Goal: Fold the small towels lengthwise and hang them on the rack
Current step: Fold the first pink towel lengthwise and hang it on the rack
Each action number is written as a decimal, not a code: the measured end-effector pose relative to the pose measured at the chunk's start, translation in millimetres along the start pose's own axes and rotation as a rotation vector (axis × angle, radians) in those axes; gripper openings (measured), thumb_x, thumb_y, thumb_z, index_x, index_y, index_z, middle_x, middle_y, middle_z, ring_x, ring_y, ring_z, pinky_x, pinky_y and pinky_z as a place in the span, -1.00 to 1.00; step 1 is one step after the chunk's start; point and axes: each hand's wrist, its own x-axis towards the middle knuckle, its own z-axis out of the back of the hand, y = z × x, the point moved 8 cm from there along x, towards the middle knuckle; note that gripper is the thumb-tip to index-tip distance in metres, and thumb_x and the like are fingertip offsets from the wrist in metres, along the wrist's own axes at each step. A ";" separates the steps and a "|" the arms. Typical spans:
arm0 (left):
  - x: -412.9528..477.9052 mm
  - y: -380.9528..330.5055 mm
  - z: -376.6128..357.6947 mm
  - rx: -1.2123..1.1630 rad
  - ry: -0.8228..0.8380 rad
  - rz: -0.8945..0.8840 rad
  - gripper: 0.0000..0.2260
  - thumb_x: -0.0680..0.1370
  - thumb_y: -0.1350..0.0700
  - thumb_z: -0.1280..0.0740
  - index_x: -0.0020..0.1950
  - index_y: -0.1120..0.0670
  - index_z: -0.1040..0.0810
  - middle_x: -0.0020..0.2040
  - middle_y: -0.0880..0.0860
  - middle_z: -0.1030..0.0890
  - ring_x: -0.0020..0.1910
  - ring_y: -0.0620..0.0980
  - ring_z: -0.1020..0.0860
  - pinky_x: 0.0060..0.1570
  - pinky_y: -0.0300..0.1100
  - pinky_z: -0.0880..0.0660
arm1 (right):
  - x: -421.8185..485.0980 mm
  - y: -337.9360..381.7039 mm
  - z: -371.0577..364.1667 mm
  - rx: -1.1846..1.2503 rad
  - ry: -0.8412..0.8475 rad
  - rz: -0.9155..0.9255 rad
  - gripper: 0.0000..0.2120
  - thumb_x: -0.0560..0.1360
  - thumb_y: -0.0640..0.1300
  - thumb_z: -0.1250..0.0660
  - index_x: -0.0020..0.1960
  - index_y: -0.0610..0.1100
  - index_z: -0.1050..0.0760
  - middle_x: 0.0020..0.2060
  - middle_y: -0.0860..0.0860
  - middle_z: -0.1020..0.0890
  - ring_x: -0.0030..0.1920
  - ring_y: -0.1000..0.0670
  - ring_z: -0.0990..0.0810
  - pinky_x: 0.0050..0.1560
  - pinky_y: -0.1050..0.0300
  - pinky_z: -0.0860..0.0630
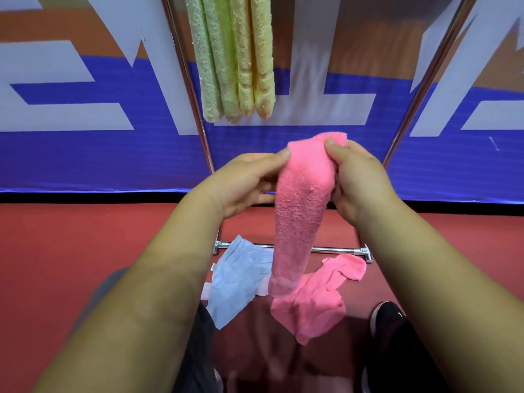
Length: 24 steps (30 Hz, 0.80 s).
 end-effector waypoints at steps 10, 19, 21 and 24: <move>6.7 -2.5 -16.3 0.035 -0.032 -0.101 -0.91 0.65 0.13 -0.44 0.13 0.08 -0.70 -0.02 0.04 -0.72 -0.02 -0.03 -0.67 0.00 -0.06 -0.70 | 11.7 -12.3 20.5 -0.008 -0.078 -0.158 -0.61 0.66 0.05 -0.38 0.30 -0.23 -0.66 0.15 -0.24 -0.77 0.13 -0.22 -0.79 0.18 -0.27 -0.71; 1.1 -9.5 8.9 -0.160 -0.306 -0.093 -0.79 0.63 0.15 -0.48 0.20 0.22 -0.71 -0.17 0.08 -0.75 -0.35 -0.09 -0.68 -0.34 -0.24 -0.64 | -14.8 -27.0 -4.7 -0.344 0.177 -0.204 -0.61 0.59 0.20 -0.41 0.20 -0.08 -0.72 -0.13 -0.02 -0.74 -0.15 -0.07 -0.73 0.00 -0.06 -0.67; 0.1 -7.7 17.1 -0.221 -0.335 -0.079 -0.72 0.63 0.13 -0.48 0.29 0.25 -0.68 -0.10 0.11 -0.75 -0.31 -0.05 -0.70 -0.30 -0.20 -0.67 | -18.3 -21.9 -9.0 -0.334 0.185 -0.149 -0.74 0.62 0.02 -0.44 0.15 -0.16 -0.70 -0.12 -0.06 -0.72 -0.13 -0.09 -0.69 0.03 -0.10 -0.66; 0.4 -7.3 20.0 -0.209 -0.312 -0.065 -0.69 0.65 0.07 -0.46 0.34 0.19 -0.67 0.02 0.12 -0.76 -0.12 0.02 -0.71 0.02 -0.06 -0.69 | -18.4 -14.4 -11.5 -0.332 0.185 -0.065 -0.80 0.65 -0.14 -0.43 0.18 -0.25 -0.65 -0.13 -0.08 -0.70 -0.16 -0.09 -0.65 -0.07 -0.05 -0.65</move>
